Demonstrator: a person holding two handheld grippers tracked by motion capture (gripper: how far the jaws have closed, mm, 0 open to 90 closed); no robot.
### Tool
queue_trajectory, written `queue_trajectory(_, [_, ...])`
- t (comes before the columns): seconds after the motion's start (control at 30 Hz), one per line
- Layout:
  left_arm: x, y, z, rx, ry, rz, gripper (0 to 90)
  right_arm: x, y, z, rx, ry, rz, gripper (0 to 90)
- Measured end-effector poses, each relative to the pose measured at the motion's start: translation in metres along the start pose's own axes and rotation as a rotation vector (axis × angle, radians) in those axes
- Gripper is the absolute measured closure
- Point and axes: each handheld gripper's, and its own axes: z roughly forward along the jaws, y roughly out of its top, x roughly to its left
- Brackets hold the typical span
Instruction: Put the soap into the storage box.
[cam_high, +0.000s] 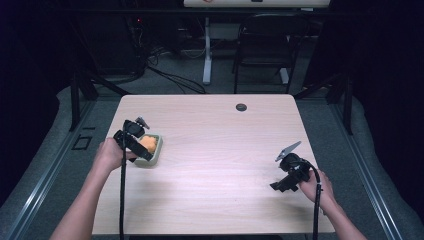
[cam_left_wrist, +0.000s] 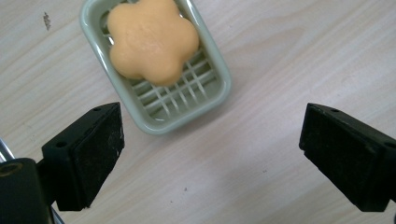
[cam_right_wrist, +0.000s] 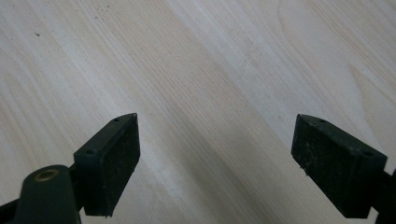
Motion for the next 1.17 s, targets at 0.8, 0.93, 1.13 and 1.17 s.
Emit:
queue_trajectory(0.8, [-0.041,-0.065,0.011,-0.011,0.033,0.007,2.0,0.001,0.000,0.002,0.006,-0.002,-0.004,15.3])
queue_trajectory(0.93, [-0.039,-0.067,0.013,-0.017,0.025,-0.004,0.7,0.001,0.000,0.002,0.011,-0.008,-0.002,15.3])
queue_trajectory(1.13, [-0.037,-0.072,0.025,0.015,0.027,-0.005,0.0,0.000,0.000,0.003,0.009,0.003,0.003,15.3])
queue_trajectory(1.17, [-0.036,-0.073,0.026,0.020,0.023,-0.002,0.0,0.000,0.000,0.003,0.010,0.003,0.002,15.3])
